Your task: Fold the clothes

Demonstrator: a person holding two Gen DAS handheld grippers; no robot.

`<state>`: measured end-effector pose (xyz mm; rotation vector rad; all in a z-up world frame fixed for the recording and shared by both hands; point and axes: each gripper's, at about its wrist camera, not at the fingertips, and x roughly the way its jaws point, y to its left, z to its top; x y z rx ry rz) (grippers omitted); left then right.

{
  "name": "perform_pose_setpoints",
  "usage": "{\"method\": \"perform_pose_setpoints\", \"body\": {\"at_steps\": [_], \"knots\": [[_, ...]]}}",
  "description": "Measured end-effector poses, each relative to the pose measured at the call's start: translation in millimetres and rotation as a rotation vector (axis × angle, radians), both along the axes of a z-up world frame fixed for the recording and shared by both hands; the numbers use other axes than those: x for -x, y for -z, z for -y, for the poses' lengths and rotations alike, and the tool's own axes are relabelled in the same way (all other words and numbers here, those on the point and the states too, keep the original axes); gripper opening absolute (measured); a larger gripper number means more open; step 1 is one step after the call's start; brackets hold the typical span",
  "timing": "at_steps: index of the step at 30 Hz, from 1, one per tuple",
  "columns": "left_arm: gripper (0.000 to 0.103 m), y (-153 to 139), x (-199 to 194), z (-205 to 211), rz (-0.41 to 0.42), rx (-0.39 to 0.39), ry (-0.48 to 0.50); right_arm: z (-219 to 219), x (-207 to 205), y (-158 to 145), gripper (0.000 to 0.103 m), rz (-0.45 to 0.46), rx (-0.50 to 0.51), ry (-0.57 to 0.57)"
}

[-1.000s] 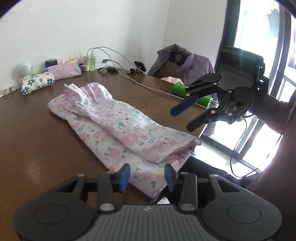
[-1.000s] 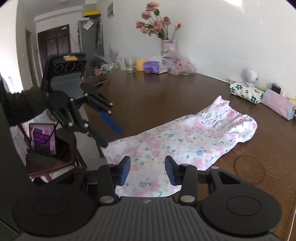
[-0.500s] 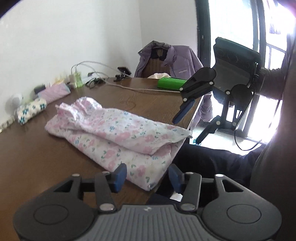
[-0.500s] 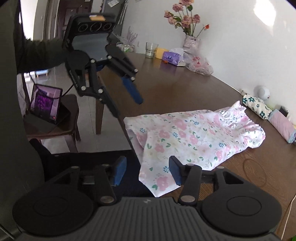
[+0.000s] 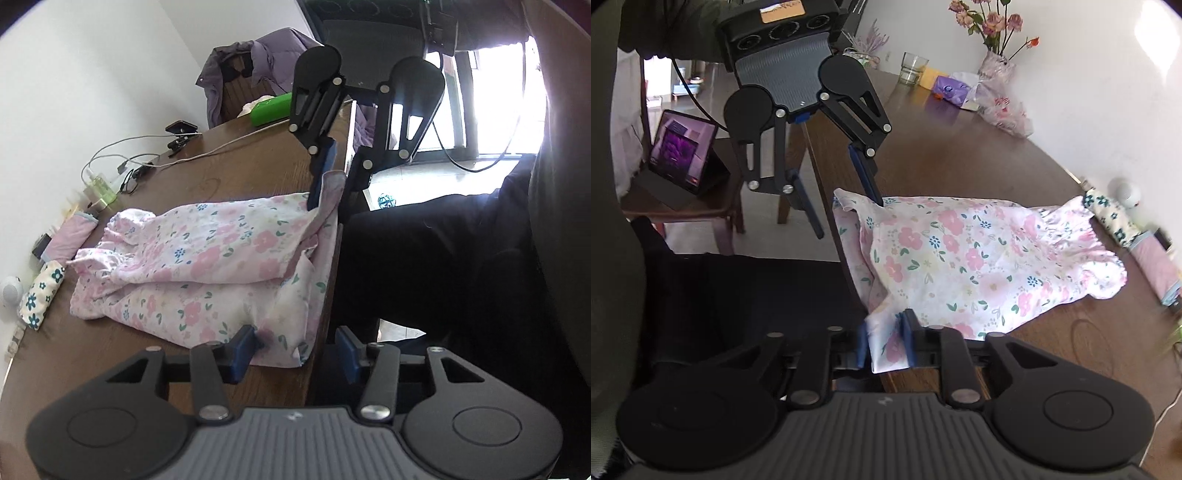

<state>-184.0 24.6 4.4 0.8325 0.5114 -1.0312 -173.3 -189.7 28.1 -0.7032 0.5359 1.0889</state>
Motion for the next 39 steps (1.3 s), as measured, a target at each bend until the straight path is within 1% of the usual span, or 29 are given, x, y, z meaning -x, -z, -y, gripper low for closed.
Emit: {"method": "perform_pose_setpoints", "body": {"at_steps": [1, 2, 3, 6, 8, 9, 10, 11, 12, 14, 15, 16, 17, 18, 21, 22, 25, 26, 27, 28, 30, 31, 32, 34, 35, 37, 39], "knots": [[0.035, -2.9, -3.6, -1.6, -0.027, 0.010, -0.010, 1.6, -3.1, -3.2, 0.003, -0.030, -0.020, -0.001], [0.032, -5.5, -6.4, -4.1, -0.051, 0.021, -0.016, 3.7, -5.8, -6.9, 0.003, -0.062, -0.040, -0.005], [0.031, -6.6, -7.8, -5.6, -0.063, 0.029, -0.019, 5.6, -8.1, -9.9, 0.003, -0.090, -0.053, -0.011], [0.026, -5.1, -4.4, -4.9, -0.039, 0.038, -0.006, 12.4, -16.3, -14.6, 0.003, -0.167, -0.083, -0.014], [0.020, -6.1, -3.6, -3.3, -0.038, 0.032, 0.004, 17.6, -22.7, -15.3, 0.002, -0.211, -0.106, -0.001], [0.018, -7.8, -4.9, -3.5, -0.051, 0.032, 0.006, 20.3, -25.8, -15.8, 0.002, -0.233, -0.117, 0.006], [0.014, -9.8, -6.6, -3.9, -0.068, 0.032, 0.007, 22.6, -28.0, -17.9, 0.002, -0.248, -0.132, 0.012], [0.007, -12.9, -9.1, -4.6, -0.089, 0.036, 0.007, 24.6, -30.1, -20.9, 0.002, -0.261, -0.147, 0.015], [0.006, -16.3, -11.8, -5.3, -0.112, 0.041, 0.006, 25.5, -32.0, -24.3, 0.002, -0.262, -0.157, 0.019], [0.005, -23.5, -19.2, -8.1, -0.165, 0.066, 0.001, 26.3, -29.0, -29.6, 0.004, -0.189, -0.155, 0.037], [0.005, -26.3, -25.5, -10.1, -0.203, 0.087, -0.007, 25.2, -25.8, -29.4, 0.018, -0.132, -0.144, 0.050], [0.005, -27.2, -33.3, -12.1, -0.243, 0.107, -0.016, 23.2, -22.0, -26.0, 0.044, -0.077, -0.118, 0.055], [0.005, -27.6, -41.3, -14.0, -0.283, 0.127, -0.025, 21.1, -17.8, -20.5, 0.054, -0.033, -0.098, 0.050], [0.004, -28.0, -47.9, -15.8, -0.312, 0.145, -0.036, 19.5, -13.4, -13.9, 0.058, -0.002, -0.090, 0.043], [0.004, -32.2, -62.9, -22.5, -0.401, 0.206, -0.061, 14.7, -0.1, 5.9, 0.060, 0.096, -0.068, 0.034], [0.004, -33.8, -66.8, -24.5, -0.426, 0.225, -0.069, 11.4, 4.8, 12.0, 0.060, 0.144, -0.063, 0.034], [0.004, -37.3, -64.9, -27.4, -0.442, 0.236, -0.074, 7.4, 15.4, 25.5, 0.062, 0.286, -0.068, 0.038], [0.004, -38.4, -64.0, -28.3, -0.445, 0.239, -0.075, 7.8, 17.2, 27.1, 0.064, 0.303, -0.083, 0.028], [0.004, -39.6, -63.0, -29.2, -0.449, 0.241, -0.076, 7.9, 16.6, 28.1, 0.070, 0.314, -0.098, 0.027], [0.004, -40.1, -60.5, -28.9, -0.447, 0.235, -0.072, 7.5, 15.5, 27.8, 0.071, 0.311, -0.107, 0.023], [0.004, -42.3, -57.3, -29.4, -0.464, 0.240, -0.059, 5.8, 9.0, 22.4, 0.070, 0.250, -0.130, -0.002], [0.004, -43.3, -56.0, -29.4, -0.477, 0.242, -0.052, 6.8, 5.0, 18.4, 0.063, 0.205, -0.157, -0.009], [0.004, -44.4, -54.6, -29.4, -0.489, 0.243, -0.046, 7.9, -1.0, 14.1, 0.058, 0.135, -0.183, -0.019], [0.004, -45.6, -52.9, -30.3, -0.510, 0.243, -0.035, 13.4, -17.1, 6.2, 0.027, -0.017, -0.224, -0.018], [0.004, -46.1, -52.0, -30.9, -0.521, 0.244, -0.030, 16.5, -24.8, 3.1, 0.023, -0.093, -0.242, -0.014], [0.004, -44.6, -52.7, -32.2, -0.544, 0.250, -0.029, 23.1, -38.6, -1.1, 0.020, -0.200, -0.285, 0.005], [0.004, -45.2, -58.7, -34.8, -0.578, 0.279, -0.031, 26.9, -52.2, -6.1, 0.017, -0.308, -0.305, -0.001]]}}
